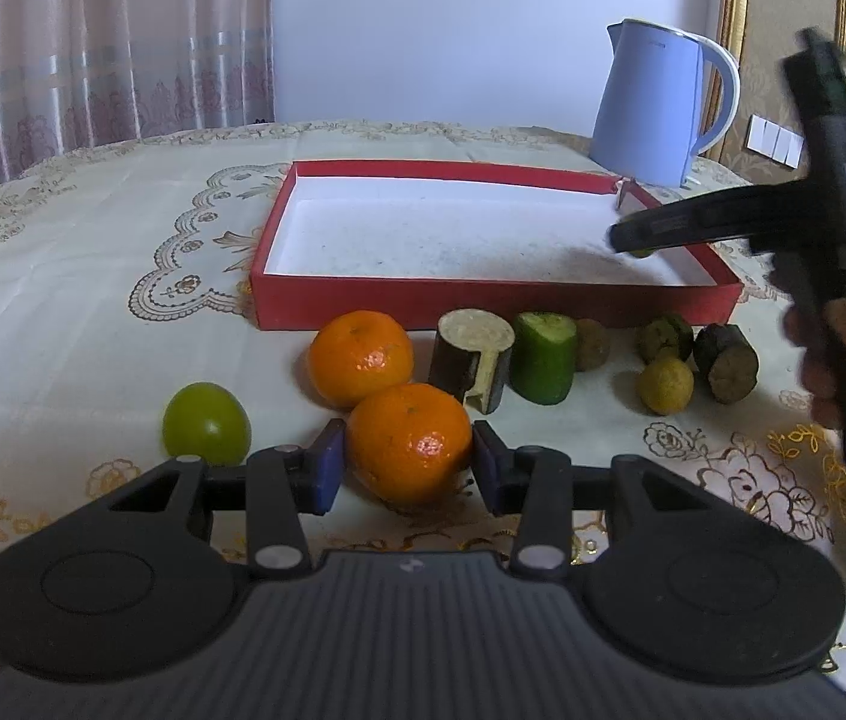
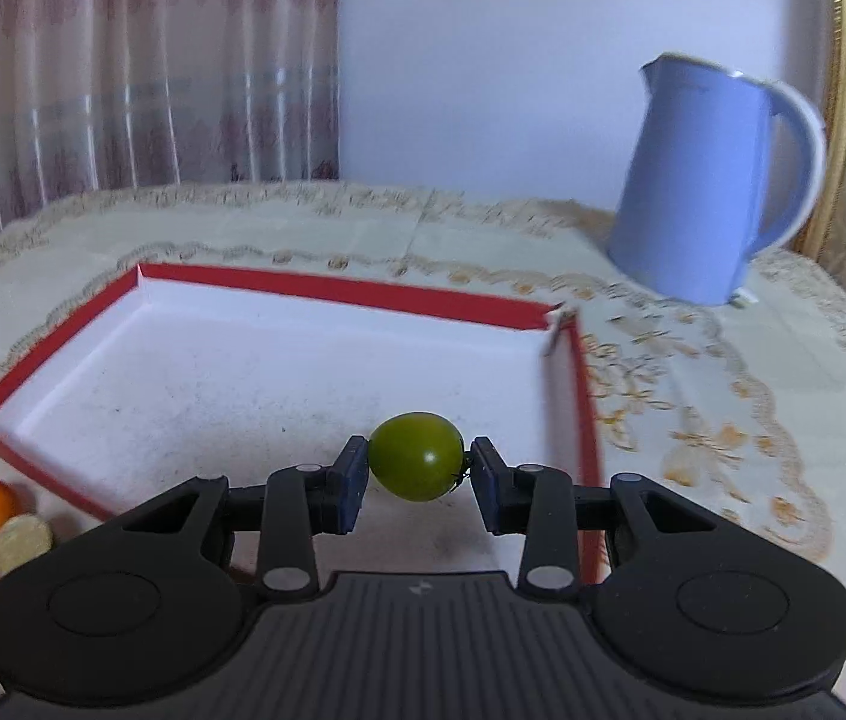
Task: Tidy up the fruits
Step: 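Grasp the green lime with the right gripper, carry it into the red tray, release, then lift the mandarin orange with the left gripper and carry it over the tray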
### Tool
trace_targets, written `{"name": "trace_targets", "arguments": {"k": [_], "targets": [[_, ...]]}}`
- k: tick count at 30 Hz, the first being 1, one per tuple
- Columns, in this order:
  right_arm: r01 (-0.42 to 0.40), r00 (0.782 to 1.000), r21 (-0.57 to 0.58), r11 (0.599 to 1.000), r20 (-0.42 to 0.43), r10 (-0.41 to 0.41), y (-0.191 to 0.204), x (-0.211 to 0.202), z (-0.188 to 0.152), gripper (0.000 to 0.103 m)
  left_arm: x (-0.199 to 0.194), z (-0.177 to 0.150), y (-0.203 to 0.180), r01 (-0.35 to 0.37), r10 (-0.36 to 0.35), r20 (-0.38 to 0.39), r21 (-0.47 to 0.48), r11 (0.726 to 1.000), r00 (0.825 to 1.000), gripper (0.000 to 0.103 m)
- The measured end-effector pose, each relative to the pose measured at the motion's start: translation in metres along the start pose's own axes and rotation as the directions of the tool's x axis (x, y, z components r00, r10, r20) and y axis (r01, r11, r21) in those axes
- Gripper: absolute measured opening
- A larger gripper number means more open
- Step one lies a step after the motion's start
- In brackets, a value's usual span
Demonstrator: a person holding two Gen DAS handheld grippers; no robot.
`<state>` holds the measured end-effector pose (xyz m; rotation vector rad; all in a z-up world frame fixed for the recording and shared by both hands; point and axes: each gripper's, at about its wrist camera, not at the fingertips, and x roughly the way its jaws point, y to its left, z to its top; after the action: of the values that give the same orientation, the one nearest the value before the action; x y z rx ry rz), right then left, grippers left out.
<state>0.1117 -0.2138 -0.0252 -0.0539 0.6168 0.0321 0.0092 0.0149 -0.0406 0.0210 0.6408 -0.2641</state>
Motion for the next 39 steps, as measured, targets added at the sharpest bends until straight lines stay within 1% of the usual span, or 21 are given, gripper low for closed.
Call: {"name": "trace_targets", "arguments": {"k": [5, 8, 9, 10, 12, 14, 16, 17, 18, 20, 22, 24, 26, 28, 29, 31, 32, 34, 35, 37, 39], "targets": [[-0.002, 0.999, -0.005, 1.0, -0.047, 0.002, 0.004, 0.023, 0.003, 0.036, 0.002, 0.001, 0.002, 0.007, -0.007, -0.001, -0.001, 1.0, 1.0, 0.04], [0.004, 0.999, -0.011, 1.0, -0.043, -0.005, 0.006, 0.026, 0.003, 0.038, 0.003, 0.001, 0.001, 0.007, -0.007, -0.002, 0.001, 1.0, 1.0, 0.04], [0.004, 0.999, -0.002, 1.0, -0.045, -0.004, 0.005, 0.026, 0.003, 0.04, 0.003, 0.001, 0.001, 0.006, -0.006, -0.002, 0.002, 1.0, 1.0, 0.04], [-0.004, 0.999, 0.003, 1.0, -0.053, 0.004, 0.003, 0.026, 0.003, 0.043, 0.003, 0.001, 0.001, 0.005, -0.005, -0.001, 0.003, 1.0, 1.0, 0.04], [-0.023, 0.998, 0.034, 0.999, -0.051, 0.025, -0.002, 0.023, 0.003, 0.062, 0.003, 0.001, 0.001, 0.003, -0.003, 0.0, 0.004, 1.0, 1.0, 0.04], [-0.029, 0.999, 0.06, 0.998, -0.029, 0.031, -0.008, 0.014, 0.002, 0.068, 0.003, 0.001, 0.0, 0.001, -0.001, 0.0, 0.006, 1.0, 1.0, 0.04], [-0.036, 0.999, 0.077, 0.996, 0.012, 0.035, -0.013, -0.001, -0.001, 0.068, 0.003, 0.001, 0.0, -0.002, 0.002, 0.0, 0.007, 1.0, 1.0, 0.04], [-0.03, 0.999, 0.082, 0.996, 0.029, 0.028, -0.016, -0.01, -0.003, 0.072, 0.002, 0.001, 0.0, -0.006, 0.006, 0.001, 0.009, 1.0, 1.0, 0.04], [-0.02, 0.999, 0.085, 0.996, 0.043, 0.016, -0.019, -0.019, -0.006, 0.077, 0.001, 0.001, 0.0, -0.008, 0.008, 0.002, 0.009, 1.0, 1.0, 0.04], [0.017, 0.997, 0.099, 0.995, 0.069, -0.024, -0.029, -0.037, -0.016, 0.085, 0.001, 0.001, 0.001, -0.013, 0.013, -0.001, 0.006, 1.0, 1.0, 0.04], [0.062, 0.994, 0.12, 0.991, 0.077, -0.072, -0.042, -0.053, -0.029, 0.086, -0.001, 0.001, 0.003, -0.011, 0.011, 0.0, -0.001, 1.0, 1.0, 0.04], [0.106, 0.991, 0.162, 0.981, 0.062, -0.117, -0.056, -0.063, -0.041, 0.087, -0.003, 0.001, 0.003, -0.014, 0.014, 0.004, 0.0, 1.0, 1.0, 0.04], [0.127, 0.991, 0.209, 0.97, 0.02, -0.135, -0.073, -0.066, -0.054, 0.087, -0.004, 0.001, 0.003, -0.013, 0.013, 0.006, 0.001, 1.0, 1.0, 0.04], [0.143, 0.99, 0.226, 0.964, -0.02, -0.143, -0.084, -0.066, -0.066, 0.087, -0.006, 0.001, 0.002, -0.012, 0.012, 0.005, 0.001, 1.0, 1.0, 0.04], [0.163, 0.987, 0.231, 0.959, -0.038, -0.159, -0.087, -0.064, -0.072, 0.087, -0.007, 0.001, 0.002, -0.012, 0.012, 0.009, 0.002, 1.0, 1.0, 0.04], [0.167, 0.986, 0.237, 0.957, -0.054, -0.159, -0.091, -0.062, -0.08, 0.087, -0.008, 0.002, -0.001, -0.016, 0.016, 0.012, 0.007, 1.0, 1.0, 0.04], [0.169, 0.986, 0.232, 0.958, -0.048, -0.162, -0.091, -0.063, -0.083, 0.087, -0.009, 0.003, -0.002, -0.017, 0.017, 0.014, 0.008, 1.0, 1.0, 0.04], [0.174, 0.985, 0.223, 0.959, -0.038, -0.17, -0.087, -0.063, -0.083, 0.09, -0.01, 0.004, -0.004, -0.017, 0.017, 0.015, 0.013, 1.0, 1.0, 0.04], [0.168, 0.986, 0.219, 0.961, -0.037, -0.164, -0.086, -0.062, -0.082, 0.094, -0.011, 0.004, -0.005, -0.016, 0.016, 0.016, 0.016, 1.0, 1.0, 0.04], [0.157, 0.988, 0.207, 0.966, -0.025, -0.155, -0.081, -0.061, -0.082, 0.095, -0.011, 0.005, -0.008, -0.015, 0.015, 0.018, 0.02, 1.0, 1.0, 0.04], [0.155, 0.988, 0.181, 0.971, -0.043, -0.149, -0.074, -0.056, -0.083, 0.096, -0.011, 0.007, -0.01, -0.011, 0.01, 0.015, 0.022, 1.0, 1.0, 0.04]]}}
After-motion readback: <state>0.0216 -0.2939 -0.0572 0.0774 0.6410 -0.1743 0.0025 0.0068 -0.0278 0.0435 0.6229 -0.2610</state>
